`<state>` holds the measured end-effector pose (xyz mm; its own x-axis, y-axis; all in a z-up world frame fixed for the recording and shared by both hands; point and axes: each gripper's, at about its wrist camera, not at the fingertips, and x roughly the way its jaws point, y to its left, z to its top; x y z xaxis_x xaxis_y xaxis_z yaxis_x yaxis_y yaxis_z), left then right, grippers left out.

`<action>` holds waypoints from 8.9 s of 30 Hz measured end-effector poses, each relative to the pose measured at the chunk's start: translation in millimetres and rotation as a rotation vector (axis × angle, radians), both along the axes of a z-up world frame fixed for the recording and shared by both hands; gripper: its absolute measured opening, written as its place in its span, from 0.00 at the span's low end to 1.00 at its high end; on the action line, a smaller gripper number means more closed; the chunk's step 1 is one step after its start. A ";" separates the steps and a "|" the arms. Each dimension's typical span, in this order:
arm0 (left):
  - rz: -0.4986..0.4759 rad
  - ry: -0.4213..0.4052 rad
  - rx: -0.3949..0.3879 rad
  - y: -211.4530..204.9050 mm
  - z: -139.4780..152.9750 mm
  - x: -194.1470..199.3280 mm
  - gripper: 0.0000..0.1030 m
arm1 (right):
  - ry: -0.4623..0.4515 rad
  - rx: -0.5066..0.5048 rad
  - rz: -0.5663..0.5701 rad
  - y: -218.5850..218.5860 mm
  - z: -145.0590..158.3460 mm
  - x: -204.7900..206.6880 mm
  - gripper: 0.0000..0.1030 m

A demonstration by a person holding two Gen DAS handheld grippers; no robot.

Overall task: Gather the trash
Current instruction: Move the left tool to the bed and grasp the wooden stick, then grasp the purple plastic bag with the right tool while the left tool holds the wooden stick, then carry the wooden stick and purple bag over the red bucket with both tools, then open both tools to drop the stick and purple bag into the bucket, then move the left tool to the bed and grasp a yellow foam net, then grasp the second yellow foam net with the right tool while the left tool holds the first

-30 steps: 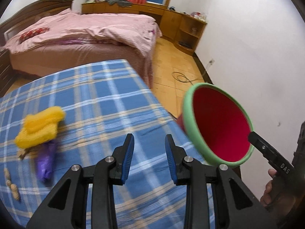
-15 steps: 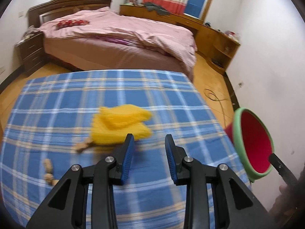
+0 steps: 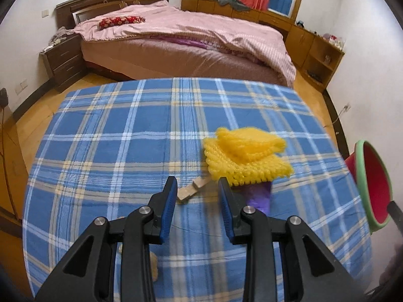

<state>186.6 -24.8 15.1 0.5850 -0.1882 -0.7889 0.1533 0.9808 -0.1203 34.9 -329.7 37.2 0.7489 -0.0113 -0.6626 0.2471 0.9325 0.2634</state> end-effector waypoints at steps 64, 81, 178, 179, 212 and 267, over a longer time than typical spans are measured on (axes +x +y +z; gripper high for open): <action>0.203 -0.015 -0.150 93.0 -16.1 -40.3 0.09 | 0.134 -0.059 0.339 190.3 -35.2 105.5 0.79; 0.195 -0.011 -0.162 92.4 -20.4 -38.4 0.09 | 0.169 -0.131 0.369 215.5 -52.6 125.2 0.31; -0.513 0.044 -0.082 -332.3 10.2 -36.3 0.14 | 0.112 -0.058 -0.132 -142.9 -36.4 -1.7 0.36; -0.509 0.041 -0.082 -329.3 11.4 -37.4 0.14 | 0.111 -0.060 -0.132 -141.3 -35.6 -2.1 0.36; -0.297 -0.050 -0.033 -186.2 45.1 -35.7 0.33 | 0.011 -0.068 -0.053 -56.5 1.2 1.8 0.56; 0.116 -0.111 -0.085 40.1 29.7 3.1 0.04 | 0.096 -0.024 0.238 97.3 -9.1 92.8 0.71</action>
